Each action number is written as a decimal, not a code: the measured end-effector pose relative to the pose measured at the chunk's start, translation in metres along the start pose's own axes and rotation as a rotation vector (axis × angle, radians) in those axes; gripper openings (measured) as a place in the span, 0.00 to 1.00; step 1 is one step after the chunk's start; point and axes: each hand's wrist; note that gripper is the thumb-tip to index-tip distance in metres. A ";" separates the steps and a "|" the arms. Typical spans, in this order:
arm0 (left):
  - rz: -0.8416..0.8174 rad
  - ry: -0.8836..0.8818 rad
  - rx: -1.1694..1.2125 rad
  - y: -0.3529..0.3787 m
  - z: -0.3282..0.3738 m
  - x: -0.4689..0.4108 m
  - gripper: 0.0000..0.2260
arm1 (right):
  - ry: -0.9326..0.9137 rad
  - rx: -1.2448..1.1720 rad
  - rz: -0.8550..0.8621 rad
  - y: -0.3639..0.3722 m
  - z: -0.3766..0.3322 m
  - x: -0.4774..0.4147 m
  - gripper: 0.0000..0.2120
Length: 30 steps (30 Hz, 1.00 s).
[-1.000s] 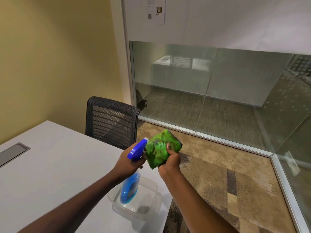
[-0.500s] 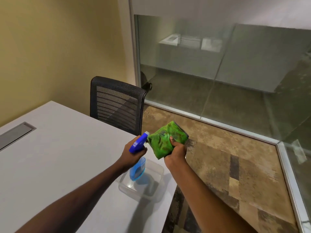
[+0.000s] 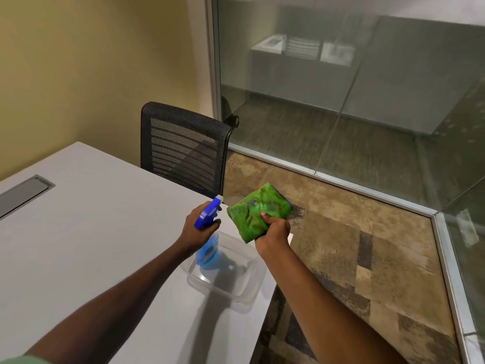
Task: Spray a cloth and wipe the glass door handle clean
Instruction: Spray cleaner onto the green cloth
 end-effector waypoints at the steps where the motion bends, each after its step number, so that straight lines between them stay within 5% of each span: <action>1: 0.010 -0.003 -0.005 0.000 -0.004 0.000 0.17 | 0.003 0.003 0.005 0.000 0.000 0.001 0.29; 13: -0.019 -0.072 0.008 0.000 -0.015 0.004 0.19 | -0.007 0.016 0.026 0.000 0.002 0.005 0.30; 22: -0.055 -0.130 -0.178 -0.034 -0.022 0.002 0.48 | -0.042 0.011 0.009 0.005 -0.008 0.012 0.29; 30: 0.016 -0.124 -0.251 -0.050 -0.006 0.008 0.48 | -0.068 0.012 -0.031 0.012 -0.018 0.027 0.29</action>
Point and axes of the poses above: each hand's wrist, its own x-axis away from the middle knuckle, its own y-axis out of the palm, z = x × y, and after that the axes turned 14 degrees about -x, right-handed
